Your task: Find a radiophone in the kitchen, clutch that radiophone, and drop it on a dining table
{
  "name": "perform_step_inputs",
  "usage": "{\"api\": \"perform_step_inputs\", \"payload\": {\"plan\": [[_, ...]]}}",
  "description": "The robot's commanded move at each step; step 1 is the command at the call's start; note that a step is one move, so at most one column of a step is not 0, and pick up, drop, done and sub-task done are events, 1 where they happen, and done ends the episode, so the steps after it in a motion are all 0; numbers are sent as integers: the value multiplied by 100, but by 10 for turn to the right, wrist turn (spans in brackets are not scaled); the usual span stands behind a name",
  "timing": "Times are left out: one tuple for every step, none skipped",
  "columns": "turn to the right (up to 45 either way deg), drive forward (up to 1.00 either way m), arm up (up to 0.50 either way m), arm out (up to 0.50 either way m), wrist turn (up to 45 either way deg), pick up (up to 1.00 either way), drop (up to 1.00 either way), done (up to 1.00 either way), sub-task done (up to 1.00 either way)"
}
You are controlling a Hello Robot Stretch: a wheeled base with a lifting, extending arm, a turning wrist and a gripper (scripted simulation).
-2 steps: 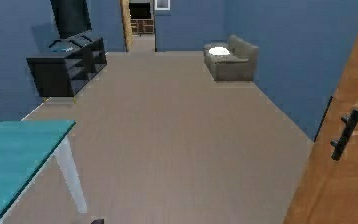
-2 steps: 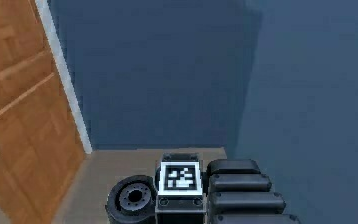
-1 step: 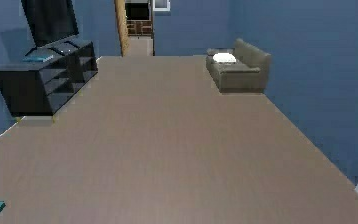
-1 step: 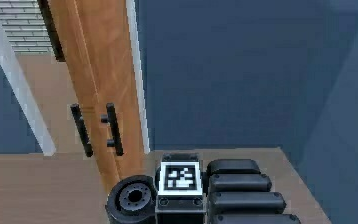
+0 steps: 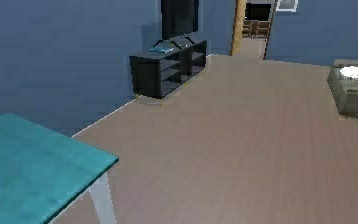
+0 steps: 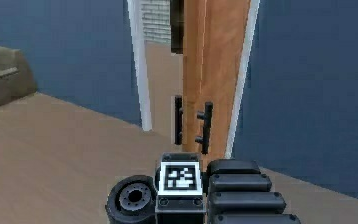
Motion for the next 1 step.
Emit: {"api": "perform_step_inputs", "payload": {"plan": [[-30,0,0,0,0,0,0,0,0]]}}
